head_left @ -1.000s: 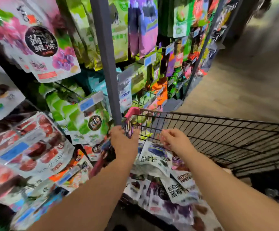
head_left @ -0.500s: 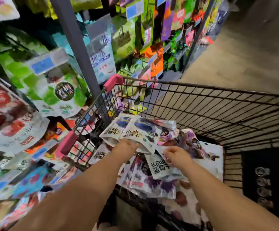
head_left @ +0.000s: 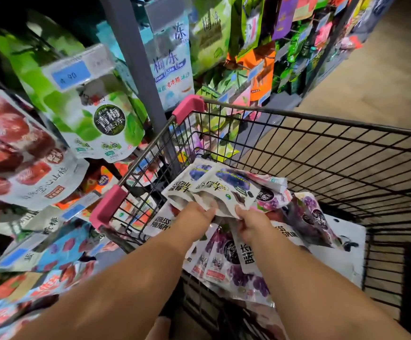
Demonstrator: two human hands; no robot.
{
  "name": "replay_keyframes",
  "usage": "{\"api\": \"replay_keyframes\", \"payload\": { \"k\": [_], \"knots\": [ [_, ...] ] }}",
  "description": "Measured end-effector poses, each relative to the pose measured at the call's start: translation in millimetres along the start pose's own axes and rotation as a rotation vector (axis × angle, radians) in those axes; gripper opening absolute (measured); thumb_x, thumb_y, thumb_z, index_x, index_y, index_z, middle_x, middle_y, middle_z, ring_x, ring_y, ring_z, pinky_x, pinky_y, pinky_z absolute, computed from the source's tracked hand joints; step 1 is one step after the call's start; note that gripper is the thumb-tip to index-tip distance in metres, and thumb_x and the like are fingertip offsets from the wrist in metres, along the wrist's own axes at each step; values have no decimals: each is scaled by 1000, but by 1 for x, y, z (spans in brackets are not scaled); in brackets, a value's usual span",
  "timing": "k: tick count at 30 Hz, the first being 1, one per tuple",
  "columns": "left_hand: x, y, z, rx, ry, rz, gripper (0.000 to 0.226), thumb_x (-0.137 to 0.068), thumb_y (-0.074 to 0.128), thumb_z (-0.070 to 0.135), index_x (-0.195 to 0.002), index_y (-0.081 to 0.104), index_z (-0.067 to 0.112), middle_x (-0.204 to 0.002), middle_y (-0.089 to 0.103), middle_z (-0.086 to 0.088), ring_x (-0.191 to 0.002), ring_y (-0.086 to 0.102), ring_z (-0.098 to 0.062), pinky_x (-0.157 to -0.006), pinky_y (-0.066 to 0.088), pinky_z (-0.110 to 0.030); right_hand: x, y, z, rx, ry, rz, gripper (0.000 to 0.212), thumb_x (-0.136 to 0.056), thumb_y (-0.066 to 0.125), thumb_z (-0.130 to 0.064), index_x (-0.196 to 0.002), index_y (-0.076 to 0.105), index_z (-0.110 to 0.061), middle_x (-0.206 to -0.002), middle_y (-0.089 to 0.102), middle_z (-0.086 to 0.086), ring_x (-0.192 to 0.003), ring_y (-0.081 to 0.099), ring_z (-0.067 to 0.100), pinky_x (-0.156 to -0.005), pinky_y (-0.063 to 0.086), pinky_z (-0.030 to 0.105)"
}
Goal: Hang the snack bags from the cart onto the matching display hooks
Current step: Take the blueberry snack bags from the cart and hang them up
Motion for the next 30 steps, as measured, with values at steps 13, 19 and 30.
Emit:
{"api": "replay_keyframes", "payload": {
  "k": [13,19,30],
  "knots": [
    [1,-7,-1,782,-60,-73,91,-49,87,51,-126,56,15,-119,67,-10,-106,65,-34,-91,50,-58,64,-33,-26,-58,-91,-371,53,-69,48,6,-119,58,-5,-100,73,20,-74,72,31,-49,57,30],
    [15,-14,3,768,-98,-281,77,-37,96,41,-106,70,20,-106,74,-4,-105,66,-30,-94,51,-52,75,-22,-29,28,-110,-468,62,-72,44,9,-132,53,-3,-125,61,25,-88,71,33,-59,61,34],
    [37,-105,-20,160,263,367,40,-67,86,33,-97,61,25,-88,67,7,-84,62,-15,-71,41,-26,61,19,-7,301,-80,-250,19,-96,56,-28,-101,61,-10,-81,62,7,-73,61,21,-68,51,32]
  ]
}}
Point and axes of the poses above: each hand's wrist, its own x-axis away from the middle knuckle, its own y-axis out of the palm, z = x × y, the point moved 2 cm from there along -x, towards the middle knuckle
